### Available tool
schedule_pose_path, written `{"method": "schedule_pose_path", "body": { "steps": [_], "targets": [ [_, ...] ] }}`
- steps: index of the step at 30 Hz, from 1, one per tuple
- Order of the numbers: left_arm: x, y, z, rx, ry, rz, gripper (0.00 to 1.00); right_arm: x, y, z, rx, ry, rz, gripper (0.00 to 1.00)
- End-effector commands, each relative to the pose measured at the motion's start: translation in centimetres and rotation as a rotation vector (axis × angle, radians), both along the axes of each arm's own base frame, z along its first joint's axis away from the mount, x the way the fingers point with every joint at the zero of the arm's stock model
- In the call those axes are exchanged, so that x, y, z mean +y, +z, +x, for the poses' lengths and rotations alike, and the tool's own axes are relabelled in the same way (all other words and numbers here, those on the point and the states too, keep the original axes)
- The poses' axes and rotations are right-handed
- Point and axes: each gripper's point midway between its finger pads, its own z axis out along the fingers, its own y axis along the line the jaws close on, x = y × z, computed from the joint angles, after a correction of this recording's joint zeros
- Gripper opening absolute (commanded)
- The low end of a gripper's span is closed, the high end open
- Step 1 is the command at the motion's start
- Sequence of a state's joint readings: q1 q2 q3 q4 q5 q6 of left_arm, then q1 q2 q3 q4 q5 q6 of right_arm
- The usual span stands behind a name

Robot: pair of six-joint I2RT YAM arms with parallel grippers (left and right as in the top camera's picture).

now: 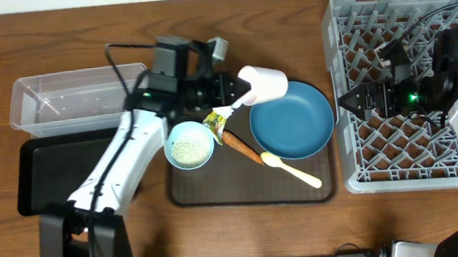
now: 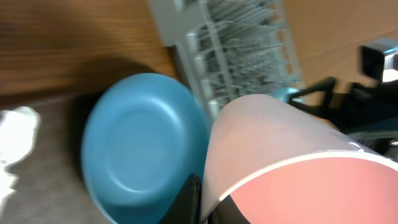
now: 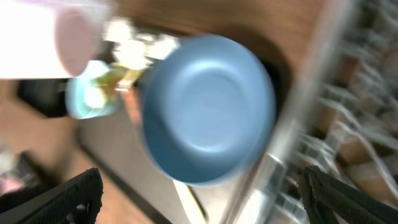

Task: Sort waste into correct bins and load items into the dishwasher rack
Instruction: 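Bring the pink cup to the right gripper and grasp it with right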

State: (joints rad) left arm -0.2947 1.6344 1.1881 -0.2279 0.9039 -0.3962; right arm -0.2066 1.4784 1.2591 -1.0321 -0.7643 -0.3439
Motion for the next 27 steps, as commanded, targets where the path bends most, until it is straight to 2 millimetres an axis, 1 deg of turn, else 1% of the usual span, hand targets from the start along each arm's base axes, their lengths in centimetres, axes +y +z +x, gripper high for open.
{"method": "schedule_pose_path", "body": {
  "steps": [1, 4, 6, 8, 13, 17, 22, 27],
  "targets": [
    [-0.6, 3.2, -2.0, 0.100, -0.106, -0.171, 0.06, 4.4, 4.1, -1.1, -0.204, 0.240, 0.214, 0.99],
    [-0.9, 3.9, -2.8, 0.121, -0.151, -0.214, 0.06, 6.2, 5.3, -1.8, -0.267, 0.328, 0.280, 0.99],
    [-1.2, 4.5, -3.5, 0.128, -0.192, -0.246, 0.06, 7.3, 5.8, -2.3, -0.302, 0.382, 0.303, 0.99],
    [-1.3, 4.7, -3.7, 0.155, -0.196, -0.260, 0.06, 8.2, 6.0, -2.7, -0.324, 0.427, 0.305, 0.99],
    [-1.7, 6.0, -4.4, 0.201, -0.237, -0.319, 0.06, 10.6, 6.0, -3.7, -0.377, 0.540, 0.298, 0.99],
    [-2.4, 6.2, -4.9, 0.222, -0.252, -0.324, 0.06, 12.3, 6.4, -3.9, -0.428, 0.605, 0.299, 0.99],
    [-3.2, 6.2, -5.6, 0.227, -0.280, -0.321, 0.06, 13.7, 7.3, -3.9, -0.500, 0.660, 0.320, 0.99],
    [-3.8, 6.2, -6.1, 0.233, -0.296, -0.319, 0.06, 13.9, 7.8, -3.3, -0.529, 0.658, 0.326, 0.99]
  ]
}}
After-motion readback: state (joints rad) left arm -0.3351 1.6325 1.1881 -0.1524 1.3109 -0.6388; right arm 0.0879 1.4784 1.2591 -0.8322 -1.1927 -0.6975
